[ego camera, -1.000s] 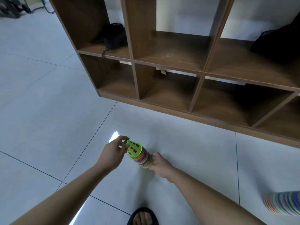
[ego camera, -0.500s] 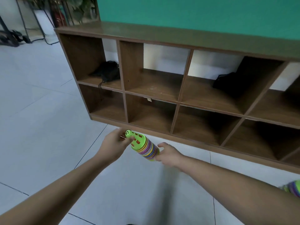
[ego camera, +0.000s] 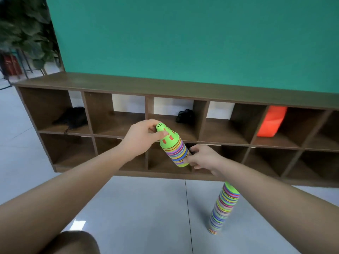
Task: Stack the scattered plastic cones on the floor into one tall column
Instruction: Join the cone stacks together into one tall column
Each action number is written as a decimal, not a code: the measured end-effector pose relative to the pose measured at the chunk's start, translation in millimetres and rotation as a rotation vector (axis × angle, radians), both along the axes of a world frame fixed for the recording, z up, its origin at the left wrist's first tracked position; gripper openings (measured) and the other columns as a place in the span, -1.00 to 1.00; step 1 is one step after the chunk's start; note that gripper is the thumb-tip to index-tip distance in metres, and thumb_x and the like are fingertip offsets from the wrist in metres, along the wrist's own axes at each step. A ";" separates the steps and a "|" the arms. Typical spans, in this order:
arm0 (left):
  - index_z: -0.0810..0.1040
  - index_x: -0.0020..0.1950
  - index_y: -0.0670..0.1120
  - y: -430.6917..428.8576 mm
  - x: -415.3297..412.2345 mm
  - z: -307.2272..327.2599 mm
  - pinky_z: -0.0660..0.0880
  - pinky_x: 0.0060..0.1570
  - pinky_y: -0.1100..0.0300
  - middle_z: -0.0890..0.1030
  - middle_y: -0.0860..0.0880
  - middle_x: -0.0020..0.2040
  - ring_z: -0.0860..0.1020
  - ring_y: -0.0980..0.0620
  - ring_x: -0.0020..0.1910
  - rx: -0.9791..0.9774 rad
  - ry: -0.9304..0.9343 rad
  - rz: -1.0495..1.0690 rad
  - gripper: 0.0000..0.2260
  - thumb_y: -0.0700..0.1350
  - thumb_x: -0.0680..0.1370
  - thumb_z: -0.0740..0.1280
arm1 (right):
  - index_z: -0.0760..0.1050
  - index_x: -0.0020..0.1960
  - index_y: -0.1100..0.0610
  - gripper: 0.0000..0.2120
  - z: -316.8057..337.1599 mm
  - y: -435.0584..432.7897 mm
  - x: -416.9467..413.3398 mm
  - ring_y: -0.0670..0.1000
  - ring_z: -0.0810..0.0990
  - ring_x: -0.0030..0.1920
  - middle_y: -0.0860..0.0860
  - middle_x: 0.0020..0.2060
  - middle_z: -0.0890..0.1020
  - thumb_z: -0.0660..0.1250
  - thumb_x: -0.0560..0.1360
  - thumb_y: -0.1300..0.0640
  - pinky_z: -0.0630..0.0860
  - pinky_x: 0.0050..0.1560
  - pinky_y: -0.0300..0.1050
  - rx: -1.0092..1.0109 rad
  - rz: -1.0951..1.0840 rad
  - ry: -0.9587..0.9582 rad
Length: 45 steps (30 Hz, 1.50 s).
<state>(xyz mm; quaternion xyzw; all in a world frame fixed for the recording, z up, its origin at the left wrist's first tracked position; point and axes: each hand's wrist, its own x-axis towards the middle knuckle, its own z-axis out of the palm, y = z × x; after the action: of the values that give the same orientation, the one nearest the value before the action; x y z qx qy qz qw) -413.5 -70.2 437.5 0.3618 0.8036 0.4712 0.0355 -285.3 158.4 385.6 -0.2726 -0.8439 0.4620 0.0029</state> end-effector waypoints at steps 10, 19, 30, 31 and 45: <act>0.67 0.23 0.06 142.5 96.0 18.6 0.68 0.06 0.13 0.70 0.17 0.02 0.67 0.19 0.04 0.163 -0.011 -0.078 -0.77 0.05 0.59 0.51 | 0.59 0.12 0.03 -0.55 21.0 77.0 119.7 -0.01 0.65 -0.11 0.00 -0.08 0.69 0.60 0.36 -0.18 0.61 -0.20 -0.09 0.307 -0.213 0.006; 0.60 0.37 0.04 210.8 141.4 -4.1 0.60 0.00 0.27 0.64 0.09 0.17 0.62 0.14 0.10 0.128 0.117 -0.163 -0.70 0.04 0.65 0.43 | 0.53 0.19 0.06 -0.45 -10.1 109.4 153.2 -0.02 0.65 -0.01 -0.02 0.00 0.67 0.52 0.42 -0.31 0.51 -0.26 -0.21 0.296 -0.235 -0.058; 0.57 0.40 0.07 242.0 150.9 -63.2 0.63 0.19 0.06 0.54 0.08 0.28 0.53 0.06 0.27 -0.165 0.168 -0.265 -0.51 0.22 0.53 0.50 | 0.42 0.36 0.05 -0.39 -30.0 129.4 168.3 0.10 0.67 0.07 0.06 0.19 0.65 0.44 0.50 -0.30 0.64 0.05 0.01 0.376 -0.097 -0.223; 0.52 0.44 0.06 245.1 153.9 -68.4 0.64 0.19 0.03 0.54 0.07 0.30 0.53 0.05 0.28 -0.199 0.162 -0.264 -0.44 0.26 0.51 0.51 | 0.43 0.35 0.04 -0.42 -30.4 130.6 169.4 0.09 0.69 0.06 0.05 0.19 0.65 0.43 0.51 -0.29 0.65 0.06 0.01 0.376 -0.088 -0.225; 0.56 0.31 0.06 253.5 145.0 -65.4 0.69 0.05 0.08 0.69 0.05 0.20 0.66 0.05 0.13 -0.458 0.154 -0.249 -0.45 0.26 0.42 0.60 | 0.51 0.33 0.12 -0.59 -35.6 139.1 179.2 0.04 0.60 0.05 0.06 0.14 0.61 0.36 0.62 -0.14 0.53 -0.11 -0.10 0.512 0.050 -0.343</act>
<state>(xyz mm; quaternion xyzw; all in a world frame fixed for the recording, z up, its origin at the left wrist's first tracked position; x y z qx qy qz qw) -268.5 183.3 372.1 0.4752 0.8389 0.2402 0.1131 -106.2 297.4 350.0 -0.3164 -0.9274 0.1815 -0.0824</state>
